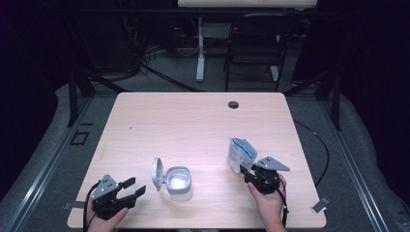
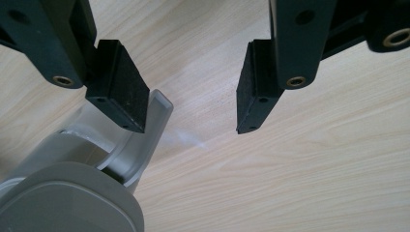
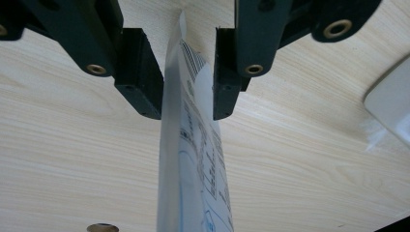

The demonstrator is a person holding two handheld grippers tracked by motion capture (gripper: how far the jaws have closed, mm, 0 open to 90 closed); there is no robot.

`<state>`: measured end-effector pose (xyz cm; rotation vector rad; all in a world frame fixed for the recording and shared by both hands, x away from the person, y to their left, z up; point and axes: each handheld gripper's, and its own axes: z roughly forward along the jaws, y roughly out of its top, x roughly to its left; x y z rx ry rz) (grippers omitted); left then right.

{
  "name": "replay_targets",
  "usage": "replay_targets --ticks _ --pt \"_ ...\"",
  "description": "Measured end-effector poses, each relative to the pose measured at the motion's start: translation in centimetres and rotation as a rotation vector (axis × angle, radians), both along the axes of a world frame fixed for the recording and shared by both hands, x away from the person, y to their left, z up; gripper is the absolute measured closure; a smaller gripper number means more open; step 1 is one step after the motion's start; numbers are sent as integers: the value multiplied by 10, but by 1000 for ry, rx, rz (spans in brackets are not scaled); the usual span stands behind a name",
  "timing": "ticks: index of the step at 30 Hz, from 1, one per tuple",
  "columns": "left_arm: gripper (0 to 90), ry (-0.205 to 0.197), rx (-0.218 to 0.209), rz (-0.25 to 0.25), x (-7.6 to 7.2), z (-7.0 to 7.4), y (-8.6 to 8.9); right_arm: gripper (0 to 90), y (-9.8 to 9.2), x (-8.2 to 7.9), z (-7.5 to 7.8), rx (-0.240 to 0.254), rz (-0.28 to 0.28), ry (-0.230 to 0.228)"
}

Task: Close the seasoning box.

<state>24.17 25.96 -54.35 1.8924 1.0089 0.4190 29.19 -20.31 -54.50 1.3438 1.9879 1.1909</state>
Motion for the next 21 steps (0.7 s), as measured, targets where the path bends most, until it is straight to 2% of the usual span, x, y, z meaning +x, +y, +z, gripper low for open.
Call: replay_targets --ticks 5,8,14,21 --pt "461 -2 -4 -2 0 1 0 613 0 -4 1 7 6 -11" --pt "461 1 -15 -2 1 1 1 587 0 -9 2 -10 9 -18" --pt "470 4 -9 -6 2 0 1 538 0 -16 2 -30 19 -19" --pt "529 -3 -7 -11 2 4 1 523 0 -23 4 -4 19 -46"
